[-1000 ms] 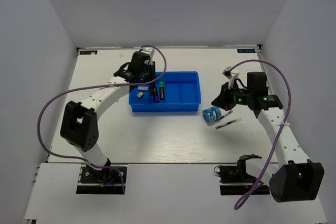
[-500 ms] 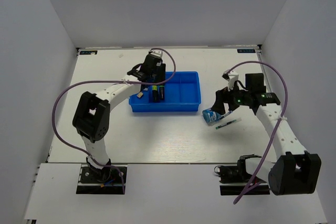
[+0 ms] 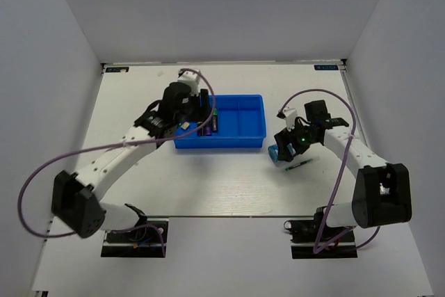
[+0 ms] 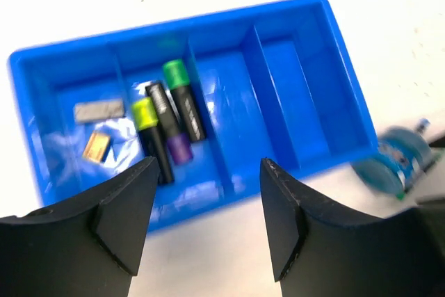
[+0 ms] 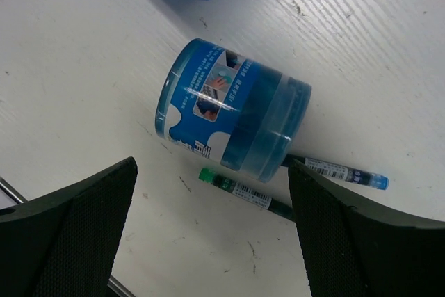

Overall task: Sort the stationery into containers
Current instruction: Grab a piece of stationery with the right arm, then place the stationery into the container, then grab a piece of stationery with the left arm

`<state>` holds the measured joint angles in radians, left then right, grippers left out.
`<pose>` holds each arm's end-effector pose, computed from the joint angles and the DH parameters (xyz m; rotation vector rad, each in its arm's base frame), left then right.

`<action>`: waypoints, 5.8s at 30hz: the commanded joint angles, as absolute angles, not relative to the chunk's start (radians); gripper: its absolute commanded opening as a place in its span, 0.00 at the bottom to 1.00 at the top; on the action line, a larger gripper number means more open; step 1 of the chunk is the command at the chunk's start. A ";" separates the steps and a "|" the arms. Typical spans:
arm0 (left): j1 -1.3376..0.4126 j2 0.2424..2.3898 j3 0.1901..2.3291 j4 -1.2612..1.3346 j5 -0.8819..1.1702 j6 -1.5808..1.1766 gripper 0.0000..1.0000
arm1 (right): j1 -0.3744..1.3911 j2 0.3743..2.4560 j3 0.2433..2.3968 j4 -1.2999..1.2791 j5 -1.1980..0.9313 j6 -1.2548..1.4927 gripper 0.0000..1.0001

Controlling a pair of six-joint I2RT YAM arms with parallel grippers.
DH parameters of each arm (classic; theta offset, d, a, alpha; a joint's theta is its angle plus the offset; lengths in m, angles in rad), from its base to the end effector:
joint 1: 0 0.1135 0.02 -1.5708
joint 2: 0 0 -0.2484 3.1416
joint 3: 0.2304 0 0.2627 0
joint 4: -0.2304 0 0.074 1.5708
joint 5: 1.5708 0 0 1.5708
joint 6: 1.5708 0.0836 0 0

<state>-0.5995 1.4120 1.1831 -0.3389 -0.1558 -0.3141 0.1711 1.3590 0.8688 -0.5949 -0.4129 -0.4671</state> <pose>0.3173 -0.2011 0.2750 0.2149 2.1428 -0.3696 0.2820 0.0828 0.1557 -0.9330 2.3990 0.4386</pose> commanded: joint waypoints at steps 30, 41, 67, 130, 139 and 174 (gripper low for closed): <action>-0.574 0.589 0.592 -0.574 -0.158 -0.387 0.72 | 0.350 1.332 0.785 -0.366 0.015 -0.150 0.00; -0.572 0.554 0.592 -0.626 -0.112 -0.416 0.72 | 0.376 1.328 1.257 -0.659 -0.477 -0.309 0.00; -0.574 0.535 0.592 -0.744 -0.095 -0.376 0.72 | 0.520 2.085 1.940 -0.873 -0.574 -1.276 0.00; -1.098 2.003 1.651 -0.268 0.161 -0.068 0.04 | -0.109 1.025 0.879 -0.540 0.023 0.319 0.00; -1.108 2.240 1.845 -0.210 0.054 -0.103 0.35 | -0.181 0.923 0.767 -0.457 -0.070 0.302 0.06; -1.126 2.447 1.922 -0.400 -0.078 -0.075 0.37 | -0.255 0.891 0.772 -0.479 -0.202 0.336 0.08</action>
<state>-1.1141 2.4275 1.9293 -0.2794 -0.0731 -0.0879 -0.2470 0.9096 0.7700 -0.4976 -0.1871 0.3195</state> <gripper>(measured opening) 0.383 0.080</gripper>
